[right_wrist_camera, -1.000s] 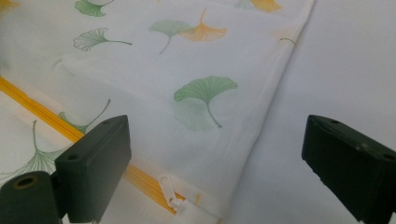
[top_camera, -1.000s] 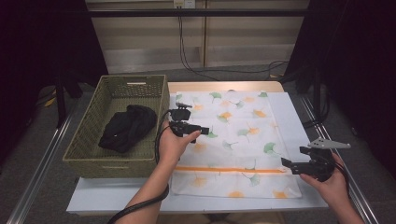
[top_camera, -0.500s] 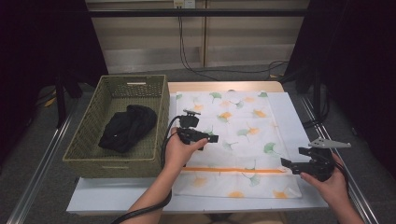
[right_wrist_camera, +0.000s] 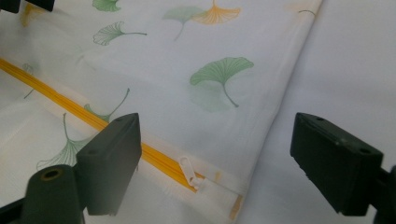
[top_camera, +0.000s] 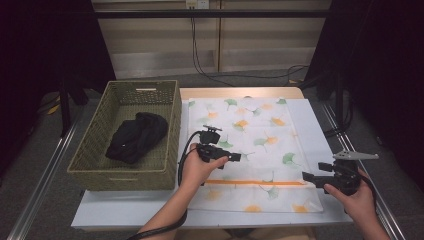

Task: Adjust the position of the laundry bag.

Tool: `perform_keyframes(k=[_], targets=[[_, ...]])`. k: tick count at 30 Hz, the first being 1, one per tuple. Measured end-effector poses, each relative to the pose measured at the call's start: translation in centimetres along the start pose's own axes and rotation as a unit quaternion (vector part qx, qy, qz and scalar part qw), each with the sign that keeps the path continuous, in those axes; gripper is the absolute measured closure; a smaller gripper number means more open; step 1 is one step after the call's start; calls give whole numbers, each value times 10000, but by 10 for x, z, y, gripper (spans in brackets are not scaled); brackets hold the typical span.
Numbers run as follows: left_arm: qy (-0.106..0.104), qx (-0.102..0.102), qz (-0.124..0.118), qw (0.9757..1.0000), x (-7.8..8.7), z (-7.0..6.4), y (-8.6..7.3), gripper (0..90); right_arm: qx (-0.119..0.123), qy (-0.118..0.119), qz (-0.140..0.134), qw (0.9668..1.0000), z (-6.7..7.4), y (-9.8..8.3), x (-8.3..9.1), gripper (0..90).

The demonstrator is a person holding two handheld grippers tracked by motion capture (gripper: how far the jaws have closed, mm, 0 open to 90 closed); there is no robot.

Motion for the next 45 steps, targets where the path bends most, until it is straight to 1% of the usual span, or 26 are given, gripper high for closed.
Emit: perform_keyframes(k=[1, 3, 5, 6, 7, 8, 9, 10, 11, 12, 13, 15, 16, 19, 20, 22, 24, 26, 30, 33, 34, 36, 39, 41, 42, 45], targets=[[-6, -26, 44, 10000, 0, 0, -1, 161, 55, -20, 56, 10000, 0, -2, 0, 221], [-32, -68, 72, 9999, 0, -1, -2, 161, 81, -7, 89, 9999, 0, -3, 0, 229], [-2, -90, 94, 9999, 1, -1, -3, 161, 17, 34, 105, 9999, 1, -5, 0, 244], [-3, -110, 83, 9999, 1, 0, -4, 159, 26, 69, 143, 9999, 1, -8, -1, 297], [-31, -68, 98, 9999, 2, -1, -4, 159, 26, 69, 143, 9999, 1, -8, -1, 297], [3, -118, 117, 9999, 3, 1, -5, 159, -51, 84, 184, 9998, 1, -9, 0, 303], [2, -128, 111, 9999, 3, 1, -6, 157, -31, 86, 172, 9998, 1, -10, -1, 309], [24, -120, 106, 9999, 3, 2, -6, 156, -26, 60, 167, 9998, 0, -11, -1, 329], [12, -79, 95, 9999, 3, 3, -7, 156, -47, 102, 172, 9998, 0, -12, 0, 349], [6, -65, 83, 9999, 3, 3, -7, 155, -147, 132, 168, 9997, 1, -12, 0, 366], [6, -74, 86, 9999, 4, 3, -7, 155, -183, 121, 186, 9996, 0, -13, 1, 378], [-20, -95, 80, 9999, 4, 1, -6, 154, -235, 85, 216, 9995, -1, -14, 2, 383], [5, -113, 76, 9999, 4, 1, -6, 155, -183, 57, 207, 9996, -2, -16, 2, 392], [-40, -140, 95, 9998, 3, -1, -5, 153, -168, 23, 176, 9997, -4, -18, 3, 393], [-54, -66, 50, 10000, 2, -3, -5, 153, -238, -4, 218, 9995, -4, -19, 4, 398], [-51, -96, 50, 9999, 1, -2, -4, 149, -331, 39, 178, 9993, -5, -20, 5, 413], [-38, -151, 95, 9998, 1, 0, -5, 146, -435, -9, 212, 9988, -7, -22, 7, 413], [-29, -178, 118, 9998, 0, 0, -6, 145, -548, 2, 271, 9981, -8, -25, 8, 439], [-36, -167, 83, 9998, 0, -2, -6, 140, -593, 47, 294, 9978, -7, -25, 9, 472], [-32, -191, 73, 9998, 2, -2, -5, 139, -627, 6, 263, 9977, -6, -24, 12, 483], [-62, -154, 71, 9998, 2, -3, -5, 139, -659, -6, 277, 9974, -5, -24, 13, 484], [-25, -183, 67, 9998, 3, -3, -5, 139, -687, -2, 324, 9971, -5, -26, 14, 500], [-73, -183, 74, 9998, 2, -4, -6, 139, -744, -52, 380, 9965, -6, -28, 15, 518], [-85, -200, 98, 9997, 1, -6, -6, 139, -877, -35, 428, 9952, -5, -29, 15, 530], [-94, -177, 85, 9998, 0, -7, -6, 139, -829, -39, 433, 9956, -6, -29, 14, 531], [-104, -229, 111, 9996, 0, -8, -6, 139, -875, -20, 488, 9950, -6, -30, 12, 539]])
Point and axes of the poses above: each handheld gripper's, and its own axes: x roughly backward along the jaws, y roughly out of its top, z roughly to its left, the point moved 5 cm from there along -x, roughly forward along the jaws, and after that the axes turned 4 degrees about -z, right-handed, at the moved point
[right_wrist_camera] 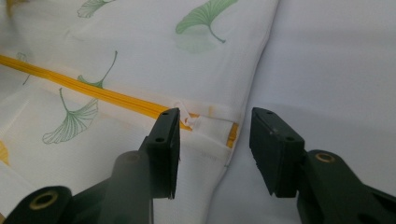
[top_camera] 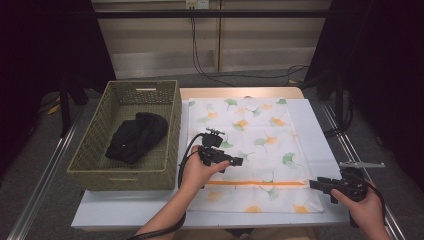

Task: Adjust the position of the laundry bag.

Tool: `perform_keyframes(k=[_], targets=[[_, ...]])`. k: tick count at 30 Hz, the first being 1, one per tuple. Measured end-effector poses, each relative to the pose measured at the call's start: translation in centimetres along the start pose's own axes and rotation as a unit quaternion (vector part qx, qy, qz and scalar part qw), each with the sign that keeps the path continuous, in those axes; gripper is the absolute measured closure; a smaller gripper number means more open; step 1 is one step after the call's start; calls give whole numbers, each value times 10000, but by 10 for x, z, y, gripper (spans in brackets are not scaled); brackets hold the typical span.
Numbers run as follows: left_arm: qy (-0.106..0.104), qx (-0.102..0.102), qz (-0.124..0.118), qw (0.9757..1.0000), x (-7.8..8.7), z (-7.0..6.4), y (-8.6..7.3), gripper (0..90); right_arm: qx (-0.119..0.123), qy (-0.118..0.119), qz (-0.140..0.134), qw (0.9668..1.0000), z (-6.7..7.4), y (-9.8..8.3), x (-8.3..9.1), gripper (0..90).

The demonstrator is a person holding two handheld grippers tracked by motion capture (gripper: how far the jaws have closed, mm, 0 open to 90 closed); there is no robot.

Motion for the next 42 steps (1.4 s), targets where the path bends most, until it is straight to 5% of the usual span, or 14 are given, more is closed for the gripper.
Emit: perform_keyframes(k=[24, 42], targets=[[13, -97, 50, 9999, -3, -3, -2, 139, -412, 270, 81, 9988, 0, 0, -6, 582], [10, -175, 146, 9997, -8, -6, -3, 139, -295, 295, 21, 9991, 5, 0, 1, 617]])
Point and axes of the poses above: each handheld gripper's, and its own axes: x roughly backward along the jaws, y roughly out of its top, z roughly to its left, the point moved 5 cm from there along -x, roughly forward along the jaws, and after that the axes turned 4 degrees about -z, right-handed, at the moved point
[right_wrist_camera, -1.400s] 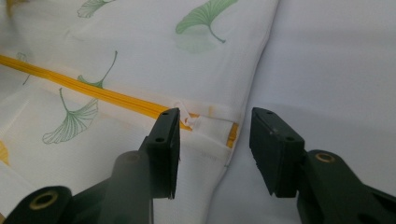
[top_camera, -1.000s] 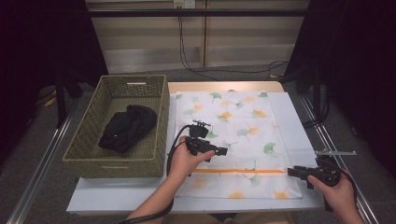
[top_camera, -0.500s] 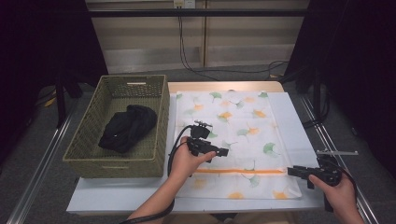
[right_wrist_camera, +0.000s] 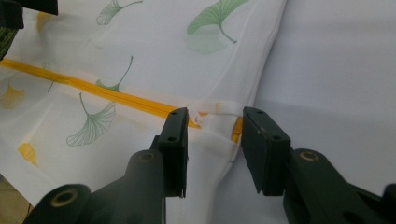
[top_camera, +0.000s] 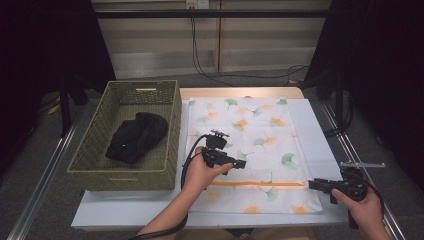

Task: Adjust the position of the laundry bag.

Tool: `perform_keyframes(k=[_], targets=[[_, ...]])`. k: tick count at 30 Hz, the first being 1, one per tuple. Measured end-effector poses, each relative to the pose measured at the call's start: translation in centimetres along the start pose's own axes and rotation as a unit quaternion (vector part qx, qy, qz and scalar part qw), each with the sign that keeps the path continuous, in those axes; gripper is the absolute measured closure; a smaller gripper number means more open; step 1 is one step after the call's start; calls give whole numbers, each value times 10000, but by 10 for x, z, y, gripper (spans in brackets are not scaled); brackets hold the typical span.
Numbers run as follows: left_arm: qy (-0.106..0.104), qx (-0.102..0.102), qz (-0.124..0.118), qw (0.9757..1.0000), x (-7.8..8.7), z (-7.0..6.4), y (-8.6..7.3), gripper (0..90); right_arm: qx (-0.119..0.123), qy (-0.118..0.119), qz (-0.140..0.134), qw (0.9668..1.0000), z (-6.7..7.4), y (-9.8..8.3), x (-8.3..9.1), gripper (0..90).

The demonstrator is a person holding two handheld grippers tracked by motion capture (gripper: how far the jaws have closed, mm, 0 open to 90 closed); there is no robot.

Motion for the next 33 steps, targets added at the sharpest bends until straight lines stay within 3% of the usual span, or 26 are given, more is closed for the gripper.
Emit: perform_keyframes(k=[7, 17, 25, 33], targets=[[-13, 30, 9, 10000, -2, -3, 0, 140, -15, 17, 26, 10000, 2, -4, 1, 617], [-12, -61, 36, 10000, -3, -4, 0, 139, 13, -79, 230, 9997, 5, -8, -8, 798], [-49, -18, 12, 10000, -3, -6, 0, 139, 70, -155, 184, 9997, 5, -4, -8, 868], [-48, -39, 108, 9999, -3, -5, -3, 139, 160, -266, 142, 9994, 10, -2, -10, 683]])
Point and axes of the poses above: each handheld gripper's, and its own axes: x roughly backward along the jaws, y roughly out of its top, z roughly to its left, the point moved 5 cm from there along -x, roughly forward along the jaws, and after that the axes turned 4 degrees about -z, right-handed, at the moved point
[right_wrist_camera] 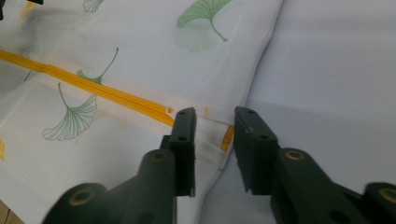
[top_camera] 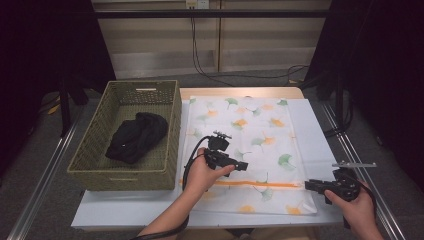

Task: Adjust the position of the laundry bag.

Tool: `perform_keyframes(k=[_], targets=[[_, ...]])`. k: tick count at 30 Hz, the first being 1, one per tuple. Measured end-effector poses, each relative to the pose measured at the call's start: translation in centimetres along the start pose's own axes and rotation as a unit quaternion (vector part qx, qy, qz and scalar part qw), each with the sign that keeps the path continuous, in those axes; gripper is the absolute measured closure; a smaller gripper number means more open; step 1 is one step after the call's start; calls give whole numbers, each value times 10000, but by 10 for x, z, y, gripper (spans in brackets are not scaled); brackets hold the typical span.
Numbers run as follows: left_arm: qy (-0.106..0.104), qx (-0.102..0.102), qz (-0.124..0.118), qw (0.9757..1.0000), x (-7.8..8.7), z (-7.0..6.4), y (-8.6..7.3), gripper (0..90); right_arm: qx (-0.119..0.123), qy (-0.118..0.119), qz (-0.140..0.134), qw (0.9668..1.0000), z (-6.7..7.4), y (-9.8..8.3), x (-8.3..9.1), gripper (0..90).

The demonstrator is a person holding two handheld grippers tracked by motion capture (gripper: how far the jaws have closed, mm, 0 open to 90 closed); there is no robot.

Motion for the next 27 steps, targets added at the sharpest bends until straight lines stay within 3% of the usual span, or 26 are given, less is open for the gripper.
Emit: perform_keyframes(k=[4, 8, 11, 12, 19, 24, 26, 27], targets=[[0, -26, 20, 10000, 0, 0, 0, 139, 57, -14, 157, 9999, 3, -3, -4, 635], [1, -72, 48, 10000, 0, 1, -1, 139, 393, -361, 247, 9983, 5, -3, -6, 752], [-4, 51, -27, 10000, -3, -2, -1, 139, 572, -513, 253, 9967, 7, -3, -6, 804], [-7, -45, 39, 10000, -3, -1, -1, 139, 567, -492, 274, 9968, 6, -3, -5, 825], [-28, -3, -27, 10000, -1, -1, 1, 139, 493, -508, 107, 9974, 7, 4, -1, 859], [-60, -93, 58, 9999, -2, -4, -1, 139, 230, -184, -91, 9995, 5, 8, 4, 862], [-78, -3, -3, 10000, -3, -5, -1, 139, 205, -53, -135, 9997, 4, 8, 4, 860], [-90, -79, 56, 9999, -2, -4, -2, 139, 196, -65, -88, 9997, 2, 7, 4, 857]])
Point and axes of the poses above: each handheld gripper's, and its own axes: x roughly backward along the jaws, y roughly out of its top, z roughly to its left, the point moved 5 cm from there along -x, roughly forward along the jaws, and after that the axes turned 4 degrees about -z, right-handed, at the moved point
